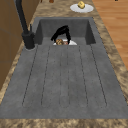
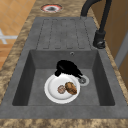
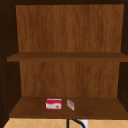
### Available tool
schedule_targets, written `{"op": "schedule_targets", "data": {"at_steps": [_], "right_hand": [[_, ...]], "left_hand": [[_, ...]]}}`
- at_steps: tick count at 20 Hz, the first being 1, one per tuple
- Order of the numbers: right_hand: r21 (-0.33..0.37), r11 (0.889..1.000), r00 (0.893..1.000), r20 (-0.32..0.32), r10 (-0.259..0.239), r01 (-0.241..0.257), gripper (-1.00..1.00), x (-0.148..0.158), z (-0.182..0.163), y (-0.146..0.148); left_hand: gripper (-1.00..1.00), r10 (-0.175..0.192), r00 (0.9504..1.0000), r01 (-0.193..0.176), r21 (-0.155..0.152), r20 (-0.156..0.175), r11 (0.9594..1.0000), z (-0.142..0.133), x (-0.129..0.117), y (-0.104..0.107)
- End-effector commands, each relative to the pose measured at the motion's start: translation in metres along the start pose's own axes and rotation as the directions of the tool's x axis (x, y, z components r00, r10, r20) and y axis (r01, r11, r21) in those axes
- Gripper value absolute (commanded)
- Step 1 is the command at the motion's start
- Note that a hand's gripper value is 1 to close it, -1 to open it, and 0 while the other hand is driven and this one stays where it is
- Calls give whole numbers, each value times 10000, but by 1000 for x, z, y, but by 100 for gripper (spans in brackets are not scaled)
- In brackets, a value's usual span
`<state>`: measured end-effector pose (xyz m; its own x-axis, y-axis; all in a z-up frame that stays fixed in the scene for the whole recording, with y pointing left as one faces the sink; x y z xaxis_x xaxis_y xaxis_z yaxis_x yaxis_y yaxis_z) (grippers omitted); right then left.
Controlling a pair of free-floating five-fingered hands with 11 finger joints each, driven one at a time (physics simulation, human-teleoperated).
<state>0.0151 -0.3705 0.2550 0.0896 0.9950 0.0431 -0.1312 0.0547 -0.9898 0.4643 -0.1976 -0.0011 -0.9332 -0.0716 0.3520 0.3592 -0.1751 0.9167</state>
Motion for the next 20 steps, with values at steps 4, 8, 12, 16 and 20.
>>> {"op": "schedule_targets", "data": {"at_steps": [4,8,12,16,20], "right_hand": [[0,10000,10000,0,0,0,0,0,0,0],[0,10000,10000,0,0,0,0,0,0,0],[0,10000,10000,0,0,0,0,0,0,0],[0,10000,10000,0,0,0,0,0,0,0],[0,10000,10000,0,0,0,0,0,0,0]], "left_hand": [[-100,400,9989,-401,36,225,9992,35,13,31],[-100,157,9997,-163,303,211,9994,56,36,29],[-100,65,9995,-75,312,298,9995,69,63,43],[-100,-472,9969,436,583,626,9973,81,72,58],[-100,-883,9934,828,757,733,9937,92,84,69]]}}
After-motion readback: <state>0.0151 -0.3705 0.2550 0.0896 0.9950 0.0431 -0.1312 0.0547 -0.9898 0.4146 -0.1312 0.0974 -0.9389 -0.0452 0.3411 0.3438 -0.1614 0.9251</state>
